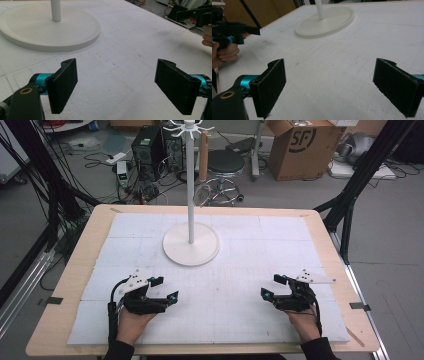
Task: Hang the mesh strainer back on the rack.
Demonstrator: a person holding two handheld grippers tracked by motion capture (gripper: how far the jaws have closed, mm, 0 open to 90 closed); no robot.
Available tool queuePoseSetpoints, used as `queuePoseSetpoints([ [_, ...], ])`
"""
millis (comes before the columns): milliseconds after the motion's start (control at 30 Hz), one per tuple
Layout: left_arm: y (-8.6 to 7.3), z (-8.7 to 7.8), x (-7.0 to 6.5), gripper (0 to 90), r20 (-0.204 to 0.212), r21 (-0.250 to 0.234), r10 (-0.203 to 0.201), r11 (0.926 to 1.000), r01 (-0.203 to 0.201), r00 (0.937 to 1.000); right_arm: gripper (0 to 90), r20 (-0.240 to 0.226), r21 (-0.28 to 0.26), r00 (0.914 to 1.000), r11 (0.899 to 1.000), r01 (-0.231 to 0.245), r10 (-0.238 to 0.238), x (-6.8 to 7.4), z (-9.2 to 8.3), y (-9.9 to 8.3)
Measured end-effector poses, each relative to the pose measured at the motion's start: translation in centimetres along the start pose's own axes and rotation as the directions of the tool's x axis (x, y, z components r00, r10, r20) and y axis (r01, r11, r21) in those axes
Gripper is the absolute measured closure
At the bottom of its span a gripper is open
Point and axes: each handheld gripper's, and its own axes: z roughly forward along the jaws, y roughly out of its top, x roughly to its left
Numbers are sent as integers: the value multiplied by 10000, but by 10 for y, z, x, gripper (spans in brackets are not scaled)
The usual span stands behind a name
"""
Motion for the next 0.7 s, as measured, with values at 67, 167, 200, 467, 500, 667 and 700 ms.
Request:
queuePoseSetpoints([
  [67,0,0,0,191,-3,-36,-9,10000,9,10000,104,-74,-149,10000,9999,-44,43,-1,-1,1],
  [167,1,1,-1,191,-15,-15,41,10000,-42,10000,104,-112,-196,9999,9998,42,-44,-1,-1,1],
  [200,0,1,-1,191,5,29,55,10000,-55,10000,104,-67,-193,9999,9998,96,-98,0,-1,1],
  [467,0,1,-1,190,9,-44,32,10000,-32,10000,104,-22,-73,9999,9999,105,-105,-3,0,-1],
  [500,0,1,-1,191,49,-15,28,10000,-28,10000,104,-9,8,10000,10000,44,-44,-3,1,-1],
  [667,0,1,-1,191,22,9,72,10000,-72,10000,104,-51,-2,10000,10000,52,-52,-2,1,-1],
  [700,0,1,-1,191,-17,20,98,10000,-98,10000,104,-57,-44,10000,10000,52,-52,-2,1,-1],
])
